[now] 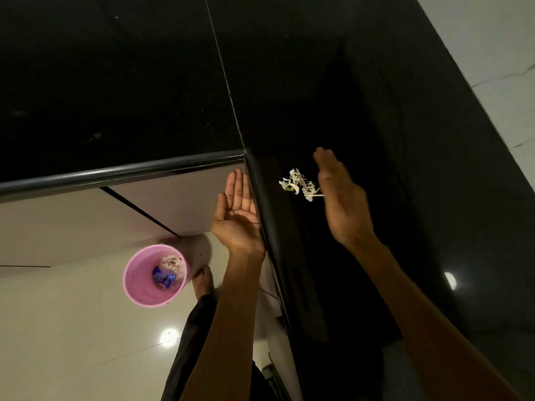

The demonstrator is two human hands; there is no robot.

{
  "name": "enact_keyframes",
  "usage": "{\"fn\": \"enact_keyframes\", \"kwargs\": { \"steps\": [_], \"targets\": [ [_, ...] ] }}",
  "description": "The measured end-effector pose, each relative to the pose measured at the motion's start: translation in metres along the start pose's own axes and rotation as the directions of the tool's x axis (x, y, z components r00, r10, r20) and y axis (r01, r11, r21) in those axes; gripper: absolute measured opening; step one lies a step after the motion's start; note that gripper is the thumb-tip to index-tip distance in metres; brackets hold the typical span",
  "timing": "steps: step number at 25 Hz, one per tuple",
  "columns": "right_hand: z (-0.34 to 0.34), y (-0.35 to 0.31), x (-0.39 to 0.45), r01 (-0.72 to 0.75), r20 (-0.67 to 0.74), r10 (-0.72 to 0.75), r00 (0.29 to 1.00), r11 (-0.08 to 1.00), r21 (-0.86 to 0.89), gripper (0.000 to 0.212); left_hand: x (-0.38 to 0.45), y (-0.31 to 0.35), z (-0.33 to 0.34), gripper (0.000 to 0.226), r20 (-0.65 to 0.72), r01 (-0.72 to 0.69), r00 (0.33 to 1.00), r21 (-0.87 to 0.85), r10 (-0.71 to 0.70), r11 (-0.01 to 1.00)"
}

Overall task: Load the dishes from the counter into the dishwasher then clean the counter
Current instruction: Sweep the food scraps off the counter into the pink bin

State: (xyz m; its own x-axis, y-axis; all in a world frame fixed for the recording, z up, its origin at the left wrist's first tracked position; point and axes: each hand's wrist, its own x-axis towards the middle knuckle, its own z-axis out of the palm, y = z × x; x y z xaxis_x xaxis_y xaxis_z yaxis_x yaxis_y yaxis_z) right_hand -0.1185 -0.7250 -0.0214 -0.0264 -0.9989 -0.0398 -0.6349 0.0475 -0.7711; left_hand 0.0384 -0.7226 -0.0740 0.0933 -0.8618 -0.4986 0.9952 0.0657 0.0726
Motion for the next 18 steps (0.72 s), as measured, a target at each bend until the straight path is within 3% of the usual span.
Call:
{"fn": "enact_keyframes", "kwargs": {
  "steps": [1, 3, 5, 7, 11, 13, 16, 18],
  "targets": [
    [-0.003, 0.005, -0.001, -0.060, -0.086, 0.057, 0.995, 0.998, -0.031, 0.061, 0.000, 0.000, 0.000, 0.048, -0.001, -0.009, 1.000, -0.014, 0.009, 1.000],
    [-0.001, 0.012, -0.009, -0.165, -0.154, 0.128, 0.980, 0.953, -0.253, 0.067, 0.001, 0.000, 0.000, 0.049, -0.003, -0.020, 1.000, -0.024, 0.020, 1.000],
    [0.013, 0.009, -0.017, -0.135, -0.113, 0.094, 0.989, 0.884, -0.448, 0.072, 0.001, 0.000, 0.000, 0.049, -0.005, -0.026, 1.000, -0.040, 0.026, 0.999],
    [0.028, 0.001, -0.023, -0.032, -0.059, 0.001, 0.998, 0.855, -0.518, 0.074, 0.000, 0.000, 0.000, 0.048, -0.009, -0.020, 1.000, -0.033, 0.020, 0.999],
    [0.047, -0.012, -0.028, 0.126, 0.018, -0.141, 0.990, 0.809, -0.575, 0.074, 0.000, -0.001, 0.001, 0.045, -0.022, -0.025, 0.999, 0.019, 0.025, 1.000],
    [0.045, -0.015, -0.030, 0.177, 0.072, -0.162, 0.984, 0.856, -0.486, 0.070, -0.001, -0.001, 0.002, 0.047, -0.017, -0.029, 0.999, 0.030, 0.029, 0.999],
    [0.025, -0.012, -0.016, 0.068, 0.084, -0.048, 0.995, 0.964, -0.256, 0.062, 0.001, -0.001, 0.003, 0.049, -0.018, -0.026, 0.999, 0.044, 0.027, 0.999],
    [0.016, -0.007, 0.003, 0.011, 0.046, 0.009, 0.999, 0.915, -0.402, 0.067, 0.001, 0.000, 0.002, 0.048, -0.014, -0.026, 1.000, 0.053, 0.027, 0.998]
  ]
}}
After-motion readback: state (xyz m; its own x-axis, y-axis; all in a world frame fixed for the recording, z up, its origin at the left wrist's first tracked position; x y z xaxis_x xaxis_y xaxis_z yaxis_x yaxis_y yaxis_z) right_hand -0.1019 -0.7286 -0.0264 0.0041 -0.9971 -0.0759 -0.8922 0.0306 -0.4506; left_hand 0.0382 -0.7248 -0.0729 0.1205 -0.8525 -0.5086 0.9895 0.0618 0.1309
